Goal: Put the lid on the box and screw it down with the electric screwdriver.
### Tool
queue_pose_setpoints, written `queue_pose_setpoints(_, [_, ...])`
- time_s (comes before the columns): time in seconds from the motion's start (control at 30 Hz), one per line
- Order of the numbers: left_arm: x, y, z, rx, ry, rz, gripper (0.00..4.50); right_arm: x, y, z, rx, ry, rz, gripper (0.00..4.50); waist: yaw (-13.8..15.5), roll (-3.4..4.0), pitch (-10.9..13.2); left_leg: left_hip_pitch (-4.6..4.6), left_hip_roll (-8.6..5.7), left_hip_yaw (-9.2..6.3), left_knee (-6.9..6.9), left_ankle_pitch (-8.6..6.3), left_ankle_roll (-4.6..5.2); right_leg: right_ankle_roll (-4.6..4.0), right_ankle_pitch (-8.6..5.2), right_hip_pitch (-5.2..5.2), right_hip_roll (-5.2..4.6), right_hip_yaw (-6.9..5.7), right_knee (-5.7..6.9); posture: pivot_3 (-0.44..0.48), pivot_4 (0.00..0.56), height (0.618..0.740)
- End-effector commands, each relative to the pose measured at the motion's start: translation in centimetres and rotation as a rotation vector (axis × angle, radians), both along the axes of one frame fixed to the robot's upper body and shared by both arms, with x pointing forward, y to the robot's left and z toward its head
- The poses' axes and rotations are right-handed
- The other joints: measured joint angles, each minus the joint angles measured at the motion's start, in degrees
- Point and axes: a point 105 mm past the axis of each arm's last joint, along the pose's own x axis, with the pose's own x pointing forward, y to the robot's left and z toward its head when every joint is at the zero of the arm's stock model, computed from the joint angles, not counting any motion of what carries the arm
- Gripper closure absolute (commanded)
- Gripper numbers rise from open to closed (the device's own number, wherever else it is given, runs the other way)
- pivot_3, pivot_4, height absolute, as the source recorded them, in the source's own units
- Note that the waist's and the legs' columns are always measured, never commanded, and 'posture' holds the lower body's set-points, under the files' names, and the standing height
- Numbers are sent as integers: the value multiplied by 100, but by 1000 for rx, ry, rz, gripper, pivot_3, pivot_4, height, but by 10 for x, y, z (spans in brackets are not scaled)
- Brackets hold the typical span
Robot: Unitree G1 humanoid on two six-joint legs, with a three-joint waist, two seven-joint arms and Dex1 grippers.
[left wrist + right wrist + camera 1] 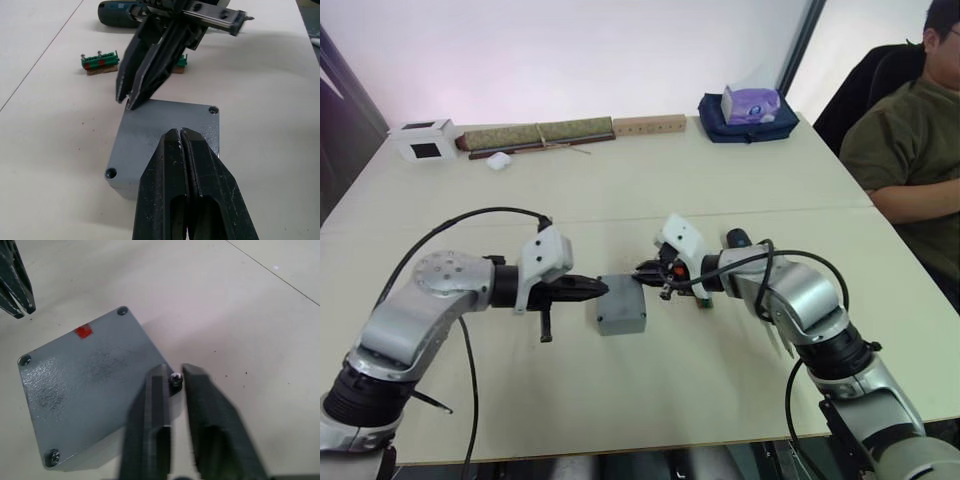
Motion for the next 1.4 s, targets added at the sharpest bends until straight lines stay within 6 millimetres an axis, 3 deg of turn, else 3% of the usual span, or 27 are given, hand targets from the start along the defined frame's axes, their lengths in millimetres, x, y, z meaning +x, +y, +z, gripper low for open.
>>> queue_pose_setpoints(0.03, [-3, -6, 7, -6, -39, -23, 4500, -3, -2, 13, -8, -38, 18, 2030, 1, 0, 0, 0, 0, 0, 0, 0, 0, 0, 0, 0, 0, 0, 0, 0, 150, 740])
queue_pose_setpoints(0.2, [-2, -8, 9, -24, -40, -44, 4500, -4, -15, 36, -15, -94, 7, 102, 5, 1, 1, -1, 0, 0, 0, 0, 0, 0, 0, 0, -1, 0, 0, 0, 150, 740])
queue_pose_setpoints(0.23, [-3, -11, 9, -27, -41, -50, 4500, -6, -19, 38, -17, -98, 5, 38, 7, 1, 1, -1, 0, 0, 0, 0, 0, 0, 0, 0, -1, 0, -1, 0, 150, 740])
queue_pose_setpoints(0.3, [-5, -16, 12, -36, -49, -70, 4500, -5, -37, 45, -44, -108, -41, 38, 23, 0, 1, -1, -1, 0, 0, 0, 0, 0, 0, 0, -1, 0, -2, 0, 150, 740])
queue_pose_setpoints(0.43, [-6, -14, 25, -66, -62, -119, 4500, 0, -92, 59, -164, 4, -246, 38, 38, 0, 2, -4, -4, 1, 2, 0, 0, 0, 0, 0, -7, -1, -4, 0, 150, 740])
queue_pose_setpoints(0.67, [-4, -27, 28, -81, -76, -169, 4500, -4, -148, 54, -344, 173, -428, 38, -25, 1, 2, 1, -1, 5, -5, 0, 1, -1, -1, 0, 0, 5, -9, 0, 150, 740])
queue_pose_setpoints(0.8, [-4, -30, 30, -89, -85, -186, 4500, 1, -161, 47, -368, 277, -545, 38, -26, 1, 3, 0, 1, 5, -5, 0, 1, -1, -1, -4, 3, 7, -7, 0, 150, 740])
queue_pose_setpoints(0.93, [-1, -30, 29, -108, -101, -188, 4500, 5, -163, 23, -372, 472, -587, 38, 3, 1, 3, -2, -1, 9, -2, 0, 1, 0, 0, -4, -1, 8, -9, 0, 150, 740])
queue_pose_setpoints(1.33, [-2, -33, 22, -117, -112, -148, 4500, 15, -163, -15, -450, 596, -656, 38, -20, 0, 2, -4, 0, 9, -2, 0, 1, 1, 0, -7, 0, 8, -10, 0, 150, 740])
queue_pose_setpoints(1.4, [-2, -34, 21, -120, -112, -144, 4500, 16, -162, -18, -459, 599, -652, 561, -19, -4, -1, -3, 1, 8, -2, 0, 1, 0, 0, -6, 2, 8, -9, 0, 150, 740])
